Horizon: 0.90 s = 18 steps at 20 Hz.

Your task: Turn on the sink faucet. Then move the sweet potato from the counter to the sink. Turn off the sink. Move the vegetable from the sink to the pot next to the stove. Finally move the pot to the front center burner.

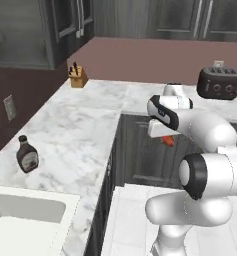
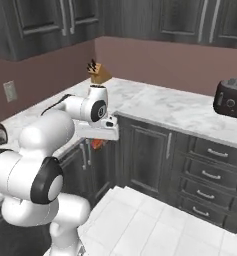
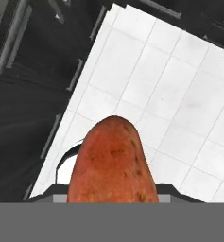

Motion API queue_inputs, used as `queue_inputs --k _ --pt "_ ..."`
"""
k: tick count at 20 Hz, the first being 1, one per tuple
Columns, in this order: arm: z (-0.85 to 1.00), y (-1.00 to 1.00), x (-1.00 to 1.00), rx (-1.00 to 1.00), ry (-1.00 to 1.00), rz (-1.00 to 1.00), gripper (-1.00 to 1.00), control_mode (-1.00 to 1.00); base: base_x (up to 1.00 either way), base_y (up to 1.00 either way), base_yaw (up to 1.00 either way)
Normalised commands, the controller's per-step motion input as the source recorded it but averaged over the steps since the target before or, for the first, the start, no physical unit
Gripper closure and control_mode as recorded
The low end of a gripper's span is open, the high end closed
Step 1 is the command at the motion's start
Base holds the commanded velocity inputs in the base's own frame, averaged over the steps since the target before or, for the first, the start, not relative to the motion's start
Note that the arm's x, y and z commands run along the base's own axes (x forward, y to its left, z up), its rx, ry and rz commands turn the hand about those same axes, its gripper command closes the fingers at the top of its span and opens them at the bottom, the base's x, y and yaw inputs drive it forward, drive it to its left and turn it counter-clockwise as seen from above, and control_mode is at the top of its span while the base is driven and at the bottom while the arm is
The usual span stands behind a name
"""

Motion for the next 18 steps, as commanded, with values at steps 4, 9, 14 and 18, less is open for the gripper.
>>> queue_inputs --k 4,9,14,18 --pt "0.0 0.0 0.0 0.0 0.0 0.0 1.0 1.0 0.0 -0.36 -0.53" --pt "0.0 0.0 0.0 0.0 0.0 0.0 1.0 1.0 0.0 -0.44 -0.5" --pt "0.0 0.0 0.0 0.0 0.0 0.0 1.0 1.0 0.3 -0.49 -0.42" --pt "0.0 0.0 0.0 0.0 0.0 0.0 1.0 1.0 0.47 -0.8 -0.25"
